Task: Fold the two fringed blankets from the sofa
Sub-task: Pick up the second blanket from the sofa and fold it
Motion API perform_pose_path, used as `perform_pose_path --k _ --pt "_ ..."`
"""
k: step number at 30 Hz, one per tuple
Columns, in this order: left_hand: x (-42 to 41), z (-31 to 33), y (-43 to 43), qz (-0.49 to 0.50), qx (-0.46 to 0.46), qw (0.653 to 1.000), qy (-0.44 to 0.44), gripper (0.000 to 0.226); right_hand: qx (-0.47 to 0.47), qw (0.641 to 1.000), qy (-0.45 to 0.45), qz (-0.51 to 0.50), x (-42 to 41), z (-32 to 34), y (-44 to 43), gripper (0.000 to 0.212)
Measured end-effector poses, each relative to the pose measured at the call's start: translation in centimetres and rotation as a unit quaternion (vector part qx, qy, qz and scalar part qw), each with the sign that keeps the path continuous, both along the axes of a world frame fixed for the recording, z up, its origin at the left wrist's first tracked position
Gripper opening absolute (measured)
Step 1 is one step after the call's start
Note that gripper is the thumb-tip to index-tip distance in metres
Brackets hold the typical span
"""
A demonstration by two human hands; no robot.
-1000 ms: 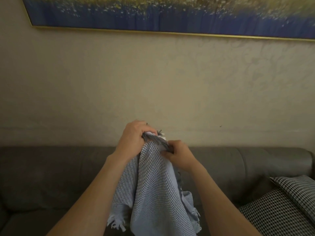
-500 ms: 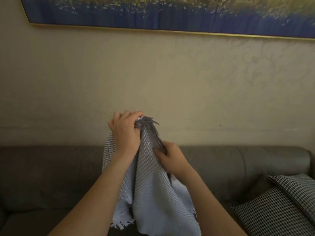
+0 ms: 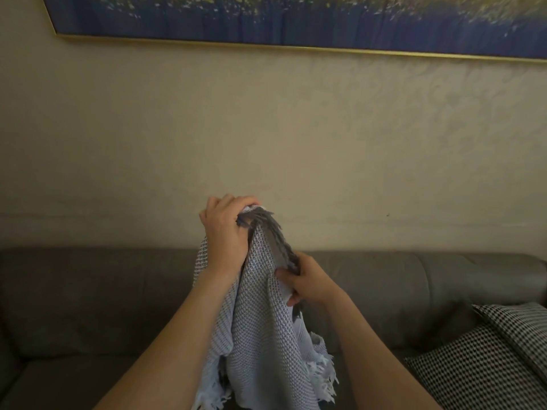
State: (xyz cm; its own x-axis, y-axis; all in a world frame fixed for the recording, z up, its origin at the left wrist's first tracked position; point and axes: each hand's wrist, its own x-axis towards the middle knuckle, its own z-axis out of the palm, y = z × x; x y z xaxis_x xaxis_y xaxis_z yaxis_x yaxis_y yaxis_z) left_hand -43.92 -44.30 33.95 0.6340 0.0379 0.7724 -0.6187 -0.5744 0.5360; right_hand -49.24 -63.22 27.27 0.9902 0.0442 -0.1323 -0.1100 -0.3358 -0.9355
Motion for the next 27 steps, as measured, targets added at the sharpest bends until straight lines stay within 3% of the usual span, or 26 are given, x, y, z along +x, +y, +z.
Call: perform_pose_path --k 4,8,13,17,20,27 --pt "0.0 0.2 0.5 -0.002 -0.007 1.000 -0.015 0.026 -0.050 0.998 -0.019 -0.041 0.4 0.5 -0.4 0.017" --pt "0.2 0.0 0.6 0.033 0.000 0.999 -0.017 0.023 -0.116 0.989 -0.039 -0.088 0.6 0.7 -1.0 0.030" --pt "1.4 -2.1 1.3 0.094 0.023 0.993 0.067 0.033 -0.310 0.946 -0.078 -0.056 1.0 1.0 -2.1 0.041" --pt "1.6 -4.3 1.8 0.100 0.023 0.980 0.171 0.016 -0.361 0.916 -0.122 -0.121 1.5 1.5 -2.4 0.021" --pt "1.7 -6.2 1.3 0.065 0.003 0.969 0.239 0.005 -0.382 0.896 -0.144 -0.173 1.1 2.9 -1.3 0.010" --pt "0.4 -7.6 1.0 -0.068 -0.075 0.929 0.356 0.022 -0.438 0.868 -0.173 -0.157 0.9 4.0 -0.4 0.014"
